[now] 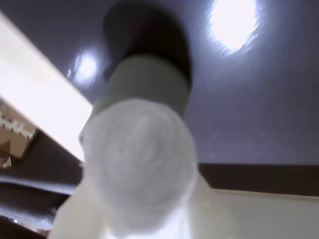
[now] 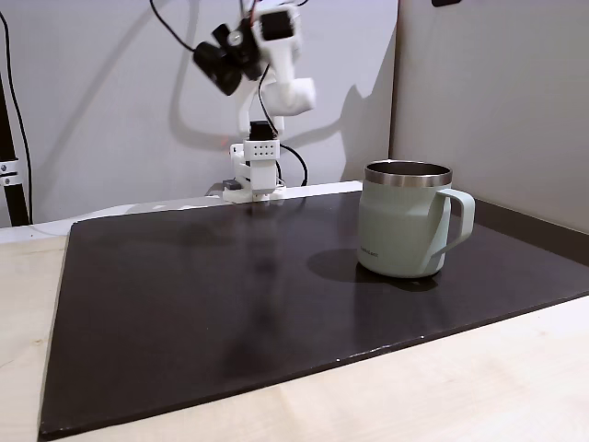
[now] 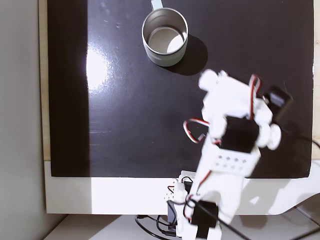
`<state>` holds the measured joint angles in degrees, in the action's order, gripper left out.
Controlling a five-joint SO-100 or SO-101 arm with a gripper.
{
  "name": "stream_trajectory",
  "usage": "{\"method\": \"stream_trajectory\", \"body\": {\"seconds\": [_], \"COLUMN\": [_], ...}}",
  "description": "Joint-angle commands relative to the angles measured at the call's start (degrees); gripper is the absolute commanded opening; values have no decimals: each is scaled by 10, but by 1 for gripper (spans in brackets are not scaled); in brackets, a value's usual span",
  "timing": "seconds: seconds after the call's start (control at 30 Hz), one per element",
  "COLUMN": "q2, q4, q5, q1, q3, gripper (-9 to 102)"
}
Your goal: Grasp a gauze and put it in the cup.
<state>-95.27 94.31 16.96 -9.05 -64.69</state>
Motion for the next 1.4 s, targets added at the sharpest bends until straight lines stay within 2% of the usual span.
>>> {"method": "stream_trajectory", "body": {"seconds": [0.0, 0.1, 0.2, 0.7, 1.1, 1.17, 1.27, 1.37], "q2": [88, 205, 257, 419, 477, 481, 482, 480], "q4": [22, 70, 63, 47, 39, 39, 44, 47], "q5": [23, 36, 35, 36, 26, 21, 17, 15], "q1": [31, 54, 79, 168, 179, 178, 178, 178], "q3": [164, 329, 387, 531, 584, 584, 584, 584], "gripper": [0, 0, 0, 0, 1, 10, 34, 42]}}
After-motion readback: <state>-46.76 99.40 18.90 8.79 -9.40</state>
